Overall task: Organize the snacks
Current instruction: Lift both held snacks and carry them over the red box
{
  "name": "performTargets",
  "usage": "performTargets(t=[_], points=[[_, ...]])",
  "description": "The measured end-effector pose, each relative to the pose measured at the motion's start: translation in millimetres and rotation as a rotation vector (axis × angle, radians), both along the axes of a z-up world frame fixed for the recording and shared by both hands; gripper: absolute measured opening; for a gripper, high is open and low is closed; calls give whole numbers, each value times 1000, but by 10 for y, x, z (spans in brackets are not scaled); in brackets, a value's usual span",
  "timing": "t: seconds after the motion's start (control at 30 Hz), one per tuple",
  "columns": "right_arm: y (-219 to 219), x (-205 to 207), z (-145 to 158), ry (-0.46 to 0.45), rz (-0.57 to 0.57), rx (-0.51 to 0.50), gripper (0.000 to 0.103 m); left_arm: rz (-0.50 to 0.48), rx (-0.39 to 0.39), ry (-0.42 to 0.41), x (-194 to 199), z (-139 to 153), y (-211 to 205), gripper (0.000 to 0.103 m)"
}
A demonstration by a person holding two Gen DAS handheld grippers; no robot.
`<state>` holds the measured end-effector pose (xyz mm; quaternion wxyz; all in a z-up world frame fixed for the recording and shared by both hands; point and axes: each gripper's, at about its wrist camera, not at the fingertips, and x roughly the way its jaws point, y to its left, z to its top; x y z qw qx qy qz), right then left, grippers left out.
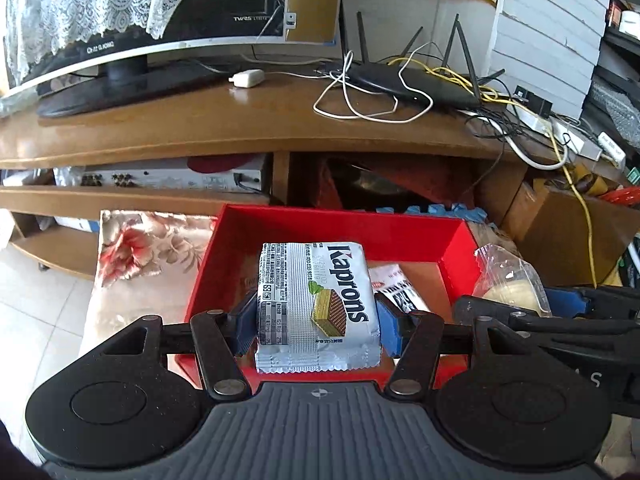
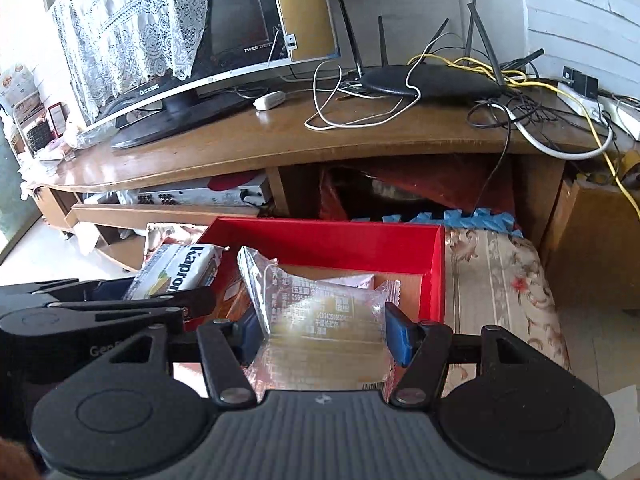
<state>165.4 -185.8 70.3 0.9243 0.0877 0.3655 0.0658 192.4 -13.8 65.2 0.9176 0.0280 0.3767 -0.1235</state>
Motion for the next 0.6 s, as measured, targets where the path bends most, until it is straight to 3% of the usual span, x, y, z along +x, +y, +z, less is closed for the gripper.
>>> performTargets(t=[0.6], points=[[0, 380, -130, -6, -9, -20, 61, 27, 48, -10, 366, -106, -78, 65]])
